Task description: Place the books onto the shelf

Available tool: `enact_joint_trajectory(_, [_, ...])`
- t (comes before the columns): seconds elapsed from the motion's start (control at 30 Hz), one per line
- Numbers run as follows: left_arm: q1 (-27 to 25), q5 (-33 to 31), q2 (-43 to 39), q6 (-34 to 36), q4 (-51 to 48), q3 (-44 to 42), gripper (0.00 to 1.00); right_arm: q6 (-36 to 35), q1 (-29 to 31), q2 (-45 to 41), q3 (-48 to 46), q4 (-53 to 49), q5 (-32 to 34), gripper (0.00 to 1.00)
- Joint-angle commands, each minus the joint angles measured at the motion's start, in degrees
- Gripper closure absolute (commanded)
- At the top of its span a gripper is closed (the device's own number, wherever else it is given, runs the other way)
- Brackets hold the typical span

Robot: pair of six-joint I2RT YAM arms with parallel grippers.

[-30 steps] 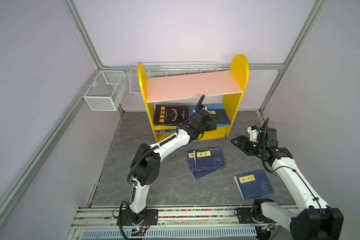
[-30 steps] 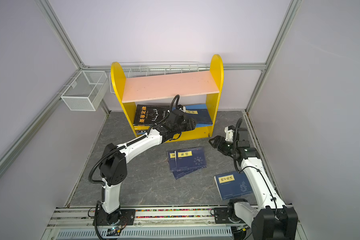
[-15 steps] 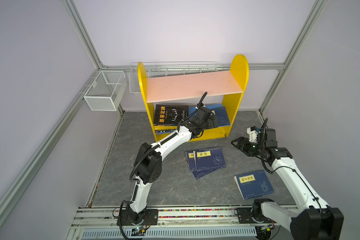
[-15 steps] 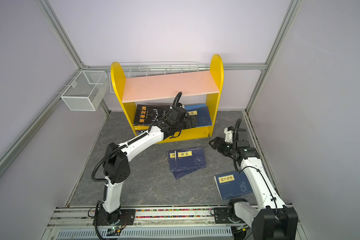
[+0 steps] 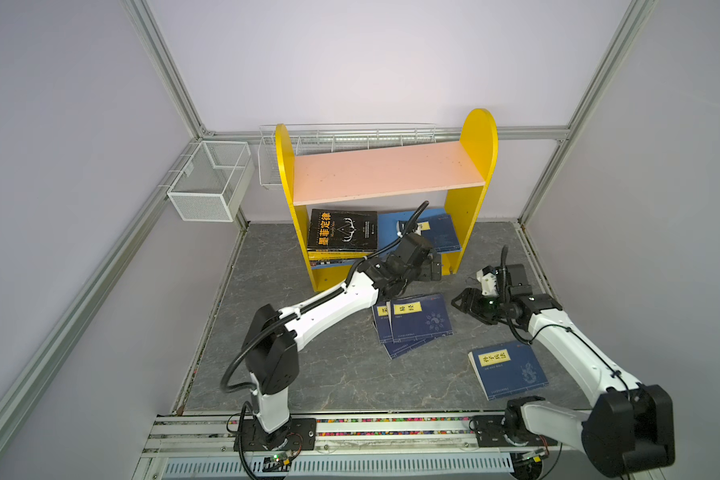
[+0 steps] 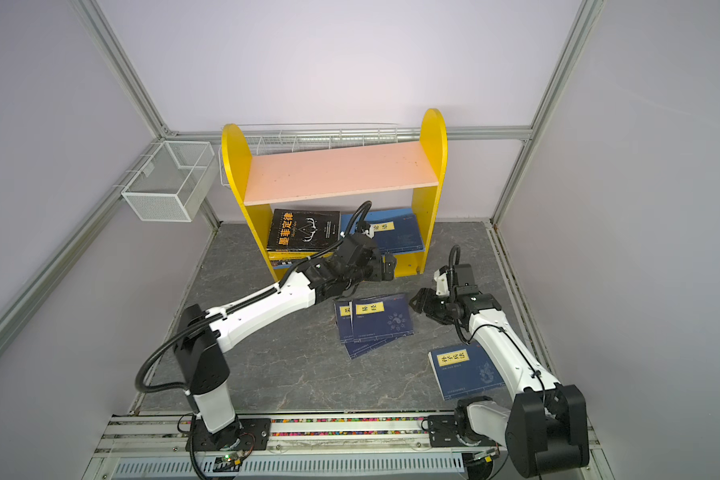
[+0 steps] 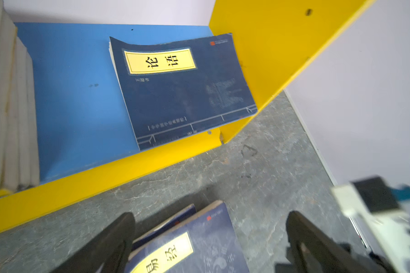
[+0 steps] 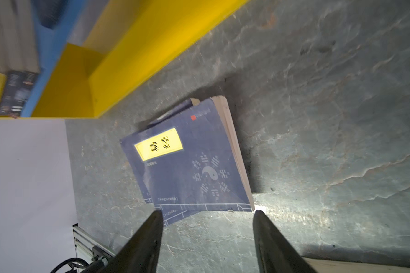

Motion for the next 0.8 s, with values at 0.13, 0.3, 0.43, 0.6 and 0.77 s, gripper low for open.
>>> enact_joint_trajectory(0.13, [0.0,1.9,-10.1,2.7,4.3,-22.5,0.0,0.2,1.2,7.4,-5.6,7.2,-2.0,0.36])
enact_joint_trajectory(0.3, [0.2,-1.9,-9.7,-1.3,8.7,-30.0,0.04,1.3,1.2,12.1,-7.8,11.2,-5.5,0.38])
enact_joint_trajectory(0.43, [0.4,-4.6,-5.6,-2.9,7.2,-28.3,0.15,2.4,1.2,14.7,-9.4,14.2,-7.0,0.41])
enact_joint_trajectory(0.6, [0.4,-6.8,-0.1,-4.4,1.0,-24.1,0.3,2.8,1.2,15.1,-10.3,15.5,-8.4,0.47])
enact_joint_trajectory(0.77, [0.4,-4.7,2.5,-5.8,2.2,-25.5,0.4,2.7,1.2,12.9,-9.8,14.7,-8.5,0.53])
